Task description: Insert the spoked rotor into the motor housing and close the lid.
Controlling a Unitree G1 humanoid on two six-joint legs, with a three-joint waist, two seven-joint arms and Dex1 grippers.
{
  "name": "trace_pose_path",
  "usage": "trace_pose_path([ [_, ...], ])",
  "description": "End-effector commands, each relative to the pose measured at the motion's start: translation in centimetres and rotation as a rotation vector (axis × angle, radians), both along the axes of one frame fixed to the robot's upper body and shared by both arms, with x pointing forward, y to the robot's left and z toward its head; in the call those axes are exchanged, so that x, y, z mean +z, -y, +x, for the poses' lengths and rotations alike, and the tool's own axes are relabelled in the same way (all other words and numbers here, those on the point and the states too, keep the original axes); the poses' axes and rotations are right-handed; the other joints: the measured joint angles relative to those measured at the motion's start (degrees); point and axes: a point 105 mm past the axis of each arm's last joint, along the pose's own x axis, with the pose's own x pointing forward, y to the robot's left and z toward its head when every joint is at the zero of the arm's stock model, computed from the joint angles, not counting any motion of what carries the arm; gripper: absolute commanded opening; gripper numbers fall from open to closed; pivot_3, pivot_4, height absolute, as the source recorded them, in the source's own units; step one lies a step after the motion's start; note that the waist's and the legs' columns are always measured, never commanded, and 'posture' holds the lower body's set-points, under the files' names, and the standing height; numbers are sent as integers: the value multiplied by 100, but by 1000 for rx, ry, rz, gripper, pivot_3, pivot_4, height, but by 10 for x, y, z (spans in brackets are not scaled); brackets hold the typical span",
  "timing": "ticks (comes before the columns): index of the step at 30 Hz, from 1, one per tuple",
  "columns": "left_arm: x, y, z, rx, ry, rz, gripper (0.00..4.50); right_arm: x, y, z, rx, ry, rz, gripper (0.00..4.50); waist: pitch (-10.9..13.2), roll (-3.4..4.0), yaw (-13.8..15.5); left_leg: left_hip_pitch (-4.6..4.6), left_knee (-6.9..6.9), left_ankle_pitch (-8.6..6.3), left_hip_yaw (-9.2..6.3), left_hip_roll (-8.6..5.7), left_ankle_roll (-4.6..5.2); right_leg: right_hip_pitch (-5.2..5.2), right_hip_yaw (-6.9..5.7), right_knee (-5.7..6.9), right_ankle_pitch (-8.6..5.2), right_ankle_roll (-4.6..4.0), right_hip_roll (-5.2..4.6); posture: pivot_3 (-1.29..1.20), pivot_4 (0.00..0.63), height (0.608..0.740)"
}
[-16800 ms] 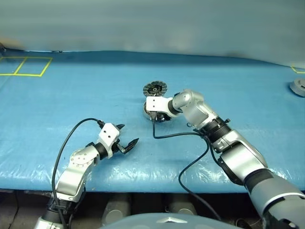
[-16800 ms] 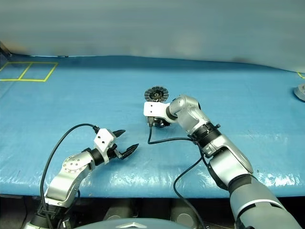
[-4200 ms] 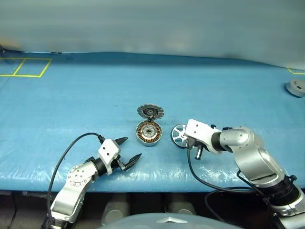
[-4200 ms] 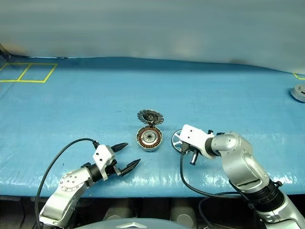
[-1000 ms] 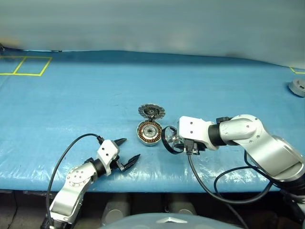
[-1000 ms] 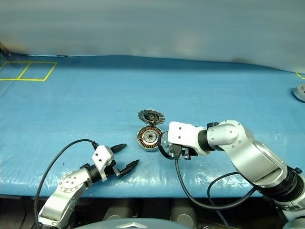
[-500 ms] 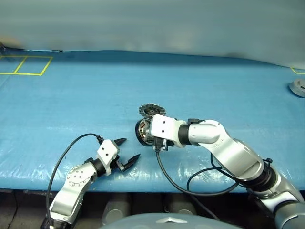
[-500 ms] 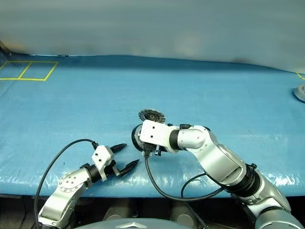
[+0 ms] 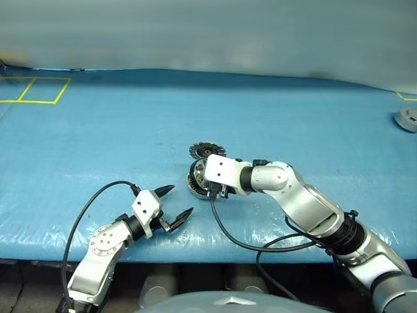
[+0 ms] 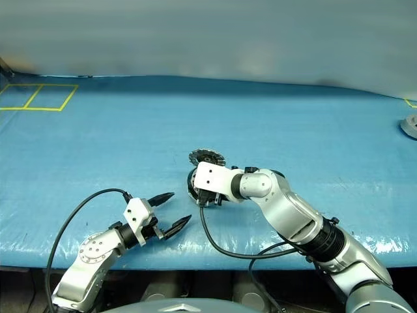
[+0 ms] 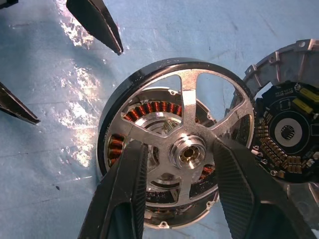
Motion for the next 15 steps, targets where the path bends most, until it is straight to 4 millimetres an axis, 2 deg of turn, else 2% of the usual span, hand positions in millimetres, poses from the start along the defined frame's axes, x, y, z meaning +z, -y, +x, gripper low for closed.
trace_pose_path([
  [1, 14, 3, 0, -6, 54, -32, 4500, 6, 0, 1, 12, 31, -13, 1650, 0, 0, -1, 0, 0, 0, 0, 0, 0, 0, 0, 0, 0, 0, 0, 0, 150, 740],
  [15, 13, 6, -1, -11, 46, -36, 4500, -4, 10, -4, 3, -18, -65, 1650, 0, 0, 8, 1, 0, 0, -4, -4, 0, 4, 0, -1, 0, 0, -2, 0, 150, 740],
])
